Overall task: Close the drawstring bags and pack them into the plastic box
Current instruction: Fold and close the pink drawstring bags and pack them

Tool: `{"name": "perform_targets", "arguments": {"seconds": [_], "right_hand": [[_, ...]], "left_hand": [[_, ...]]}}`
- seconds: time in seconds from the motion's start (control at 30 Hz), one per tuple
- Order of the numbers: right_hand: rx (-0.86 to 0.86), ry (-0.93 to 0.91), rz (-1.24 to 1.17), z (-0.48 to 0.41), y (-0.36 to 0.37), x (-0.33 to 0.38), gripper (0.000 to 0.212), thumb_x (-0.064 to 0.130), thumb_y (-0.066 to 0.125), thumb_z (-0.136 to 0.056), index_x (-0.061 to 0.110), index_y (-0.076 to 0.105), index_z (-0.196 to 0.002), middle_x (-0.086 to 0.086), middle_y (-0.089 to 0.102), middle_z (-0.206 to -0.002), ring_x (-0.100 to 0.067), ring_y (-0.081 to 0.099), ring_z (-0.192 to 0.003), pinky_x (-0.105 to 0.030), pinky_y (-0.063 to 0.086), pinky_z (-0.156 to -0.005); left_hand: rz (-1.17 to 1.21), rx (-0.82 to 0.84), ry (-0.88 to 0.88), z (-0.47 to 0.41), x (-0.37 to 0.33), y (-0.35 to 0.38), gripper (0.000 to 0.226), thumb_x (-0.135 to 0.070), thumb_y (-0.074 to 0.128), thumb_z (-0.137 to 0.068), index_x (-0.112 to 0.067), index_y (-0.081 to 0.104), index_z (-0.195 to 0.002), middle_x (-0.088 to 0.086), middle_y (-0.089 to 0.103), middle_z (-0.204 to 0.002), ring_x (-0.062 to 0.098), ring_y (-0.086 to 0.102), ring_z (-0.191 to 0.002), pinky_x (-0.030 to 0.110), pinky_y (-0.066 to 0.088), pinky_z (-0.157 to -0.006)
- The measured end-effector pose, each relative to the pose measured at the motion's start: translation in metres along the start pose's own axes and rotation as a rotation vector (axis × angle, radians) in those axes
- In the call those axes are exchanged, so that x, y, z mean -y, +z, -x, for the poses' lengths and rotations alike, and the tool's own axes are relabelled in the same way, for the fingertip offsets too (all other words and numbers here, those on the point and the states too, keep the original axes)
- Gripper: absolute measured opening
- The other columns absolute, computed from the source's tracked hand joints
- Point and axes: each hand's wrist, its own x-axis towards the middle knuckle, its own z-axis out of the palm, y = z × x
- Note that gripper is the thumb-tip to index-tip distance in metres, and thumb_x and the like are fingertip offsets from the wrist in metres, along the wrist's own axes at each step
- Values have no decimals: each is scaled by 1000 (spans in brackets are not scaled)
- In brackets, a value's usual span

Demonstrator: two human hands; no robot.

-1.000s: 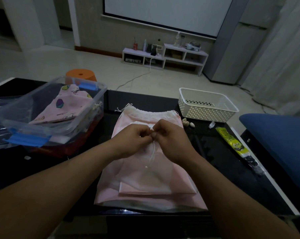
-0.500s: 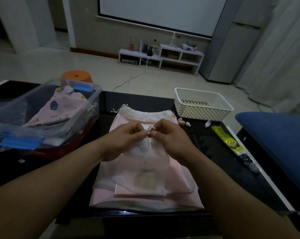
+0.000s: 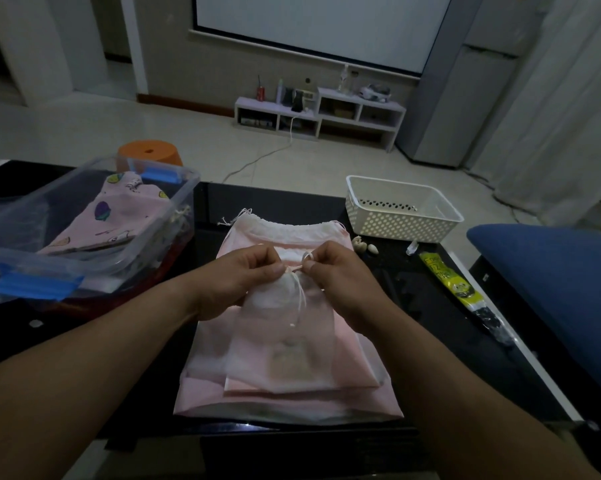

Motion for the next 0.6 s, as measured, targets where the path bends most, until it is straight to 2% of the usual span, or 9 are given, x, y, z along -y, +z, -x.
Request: {"name": "perform_targets", "arguments": {"seconds": [0.1, 0.17, 0.27, 0.33, 0.4, 0.47, 0.53, 0.6], "right_hand": [[-53, -35, 20, 2, 5, 1, 12, 17, 64, -100, 17, 63, -88, -5, 72, -91, -26, 67, -87, -40, 52, -76], [-60, -59, 49, 4, 8, 2, 10, 18, 60, -101, 18, 62, -92, -3, 73, -94, -21, 69, -90, -39, 54, -79], [-44, -109, 85, 6, 11, 5, 10, 18, 55, -104, 16, 62, -98, -1, 70, -94, -11, 62, -82, -27, 47, -70], [-46, -166, 104, 7, 12, 7, 10, 17, 54, -105, 16, 61, -98, 2, 66, -90, -3, 56, -76, -19, 43, -65], [-35, -238, 138, 9, 11, 8, 12, 17, 54, -107, 19, 59, -95, 8, 60, -82, 1, 50, -69, -14, 40, -61], [-9, -293, 159, 10, 12, 7, 14, 18, 54, -107, 21, 57, -94, 9, 59, -80, -1, 50, -69, -18, 41, -64], [16, -325, 179, 11, 11, 8, 14, 19, 53, -108, 23, 57, -95, 9, 61, -81, -3, 52, -72, -20, 44, -66], [15, -339, 190, 11, 9, 8, 13, 19, 53, -108, 24, 57, -96, 10, 60, -81, -2, 52, -71, -16, 43, -64]], "left_hand": [[-73, -1, 9, -1, 0, -1, 13, -24, 61, -103, -15, 58, -94, 2, 54, -78, 11, 48, -64, 25, 38, -55], [-110, -13, 25, -1, -1, 1, 11, -21, 63, -103, -15, 60, -93, 4, 56, -80, 14, 51, -67, 25, 41, -55], [-135, 2, 28, -1, -8, 2, 10, -20, 65, -101, -15, 63, -94, 5, 61, -86, 19, 56, -75, 30, 45, -61], [-118, -5, 20, -2, -12, 2, 9, -16, 63, -102, -15, 63, -93, 4, 62, -84, 17, 58, -74, 28, 47, -61], [-82, -27, 11, -2, -14, 4, 15, -10, 59, -101, -17, 60, -88, -1, 60, -78, 11, 55, -68, 23, 44, -56], [-21, -47, -16, -1, -14, 5, 19, -8, 56, -99, -20, 60, -85, -1, 59, -80, 10, 52, -68, 22, 41, -55], [51, -60, -29, -1, -13, 4, 17, -9, 55, -97, -20, 61, -85, 3, 60, -85, 12, 53, -70, 26, 38, -58], [123, -82, -40, -3, -11, 1, 15, -11, 56, -94, -20, 62, -84, 3, 58, -81, 14, 49, -66, 31, 27, -57]]}}
